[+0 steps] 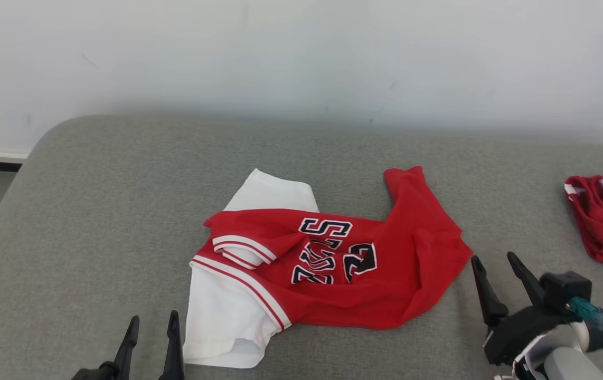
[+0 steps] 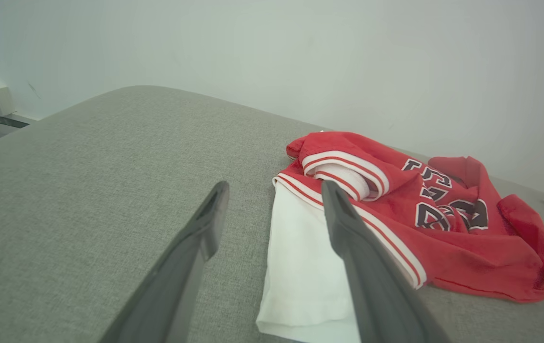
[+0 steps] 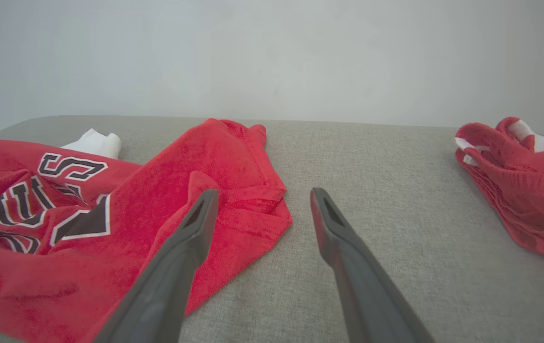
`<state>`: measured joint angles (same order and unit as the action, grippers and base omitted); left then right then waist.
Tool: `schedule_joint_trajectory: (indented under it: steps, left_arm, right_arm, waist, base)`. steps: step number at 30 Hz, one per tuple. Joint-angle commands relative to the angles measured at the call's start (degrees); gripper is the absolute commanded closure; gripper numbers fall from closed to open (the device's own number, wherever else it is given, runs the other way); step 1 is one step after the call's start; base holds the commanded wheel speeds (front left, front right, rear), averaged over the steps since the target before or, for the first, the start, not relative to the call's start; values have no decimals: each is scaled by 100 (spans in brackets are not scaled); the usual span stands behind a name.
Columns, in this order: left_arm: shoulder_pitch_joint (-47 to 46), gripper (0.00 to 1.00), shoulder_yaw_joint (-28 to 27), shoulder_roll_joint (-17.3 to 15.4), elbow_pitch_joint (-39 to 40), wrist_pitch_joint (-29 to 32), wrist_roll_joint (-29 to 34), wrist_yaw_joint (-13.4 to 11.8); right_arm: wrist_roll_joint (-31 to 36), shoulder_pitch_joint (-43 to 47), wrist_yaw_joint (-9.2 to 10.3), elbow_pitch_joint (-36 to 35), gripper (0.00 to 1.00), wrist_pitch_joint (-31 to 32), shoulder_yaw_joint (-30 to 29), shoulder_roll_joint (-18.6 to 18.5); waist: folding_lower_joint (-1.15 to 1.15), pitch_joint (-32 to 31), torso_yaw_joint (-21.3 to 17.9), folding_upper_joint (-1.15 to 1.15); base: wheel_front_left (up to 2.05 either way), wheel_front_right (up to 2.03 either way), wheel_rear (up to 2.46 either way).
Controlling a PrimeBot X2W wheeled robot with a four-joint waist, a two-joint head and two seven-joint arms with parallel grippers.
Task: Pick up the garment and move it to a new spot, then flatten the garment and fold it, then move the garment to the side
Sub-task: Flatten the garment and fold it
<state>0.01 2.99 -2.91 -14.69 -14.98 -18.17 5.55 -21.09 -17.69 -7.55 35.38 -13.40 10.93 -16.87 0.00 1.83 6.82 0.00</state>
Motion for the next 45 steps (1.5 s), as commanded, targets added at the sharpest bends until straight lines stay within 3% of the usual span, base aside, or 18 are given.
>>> schedule_joint_trajectory:
  steps: [1,11,19,28,45]
  left_arm:
    - [34,0,-15,3,29,-18,8,1]
    - [-33,0,100,2,-143,-18,44,42]
    - [-276,0,410,-65,-1229,-15,211,165]
    - [-713,0,685,-109,-1897,-15,20,189]
    - [-1248,0,1092,-142,-2426,-14,-425,186]
  right_arm:
    - [-15,98,12,-21,0,-31,-44,-19]
    - [235,-277,12,259,0,97,135,108]
    - [264,-1020,12,1091,0,143,591,258]
    - [26,-1586,12,2061,0,3,824,378]
    - [-298,-2029,13,2874,0,-178,1157,529]
  waist:
    - [0,37,-106,0]
    - [0,174,-126,0]
    - [0,193,-4,0]
    - [0,314,135,0]
    - [0,565,212,0]
  base:
    - [0,0,0]
    - [0,0,0]
    - [0,0,0]
    - [0,0,0]
    - [0,0,0]
